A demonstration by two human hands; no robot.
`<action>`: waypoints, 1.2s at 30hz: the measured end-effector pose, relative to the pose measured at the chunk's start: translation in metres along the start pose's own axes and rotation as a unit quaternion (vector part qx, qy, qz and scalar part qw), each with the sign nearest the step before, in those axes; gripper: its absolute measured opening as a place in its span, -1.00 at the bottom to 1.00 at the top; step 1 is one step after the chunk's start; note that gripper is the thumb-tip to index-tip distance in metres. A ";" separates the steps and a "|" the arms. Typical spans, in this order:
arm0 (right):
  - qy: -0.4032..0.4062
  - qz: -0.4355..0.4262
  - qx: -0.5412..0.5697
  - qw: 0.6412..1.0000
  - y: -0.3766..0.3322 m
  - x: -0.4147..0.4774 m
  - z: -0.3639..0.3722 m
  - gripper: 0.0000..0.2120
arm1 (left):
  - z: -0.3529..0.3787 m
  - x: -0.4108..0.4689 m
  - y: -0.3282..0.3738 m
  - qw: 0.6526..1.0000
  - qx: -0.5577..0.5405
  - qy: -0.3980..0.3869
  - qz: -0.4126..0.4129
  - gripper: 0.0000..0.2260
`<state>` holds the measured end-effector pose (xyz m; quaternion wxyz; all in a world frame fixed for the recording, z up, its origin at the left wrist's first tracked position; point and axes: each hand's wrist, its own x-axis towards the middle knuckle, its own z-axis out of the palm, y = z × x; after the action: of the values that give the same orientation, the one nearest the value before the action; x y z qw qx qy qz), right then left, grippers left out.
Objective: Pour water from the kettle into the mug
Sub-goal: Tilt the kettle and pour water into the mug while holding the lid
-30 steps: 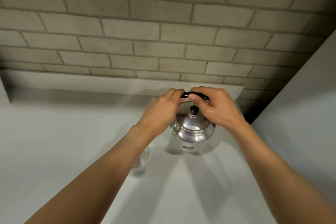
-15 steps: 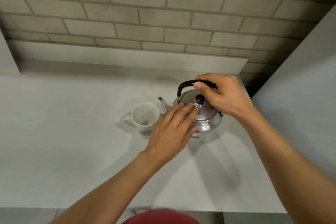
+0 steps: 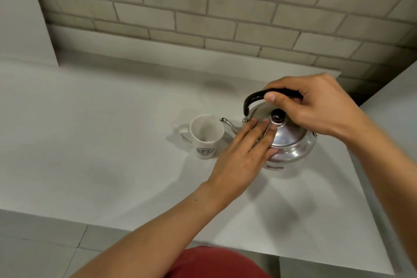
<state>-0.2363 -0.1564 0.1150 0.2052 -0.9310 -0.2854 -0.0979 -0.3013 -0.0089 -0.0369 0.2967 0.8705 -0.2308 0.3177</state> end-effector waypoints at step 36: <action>-0.152 -0.112 -0.150 0.971 -0.061 0.060 -0.025 -0.72 | -0.011 0.017 0.012 0.968 -0.201 0.091 -0.124 -0.64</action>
<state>-0.2234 -0.0915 0.1753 0.0056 -0.9172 -0.3979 -0.0196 -0.3013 -0.0137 -0.0137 0.5222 0.7824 -0.1527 0.3032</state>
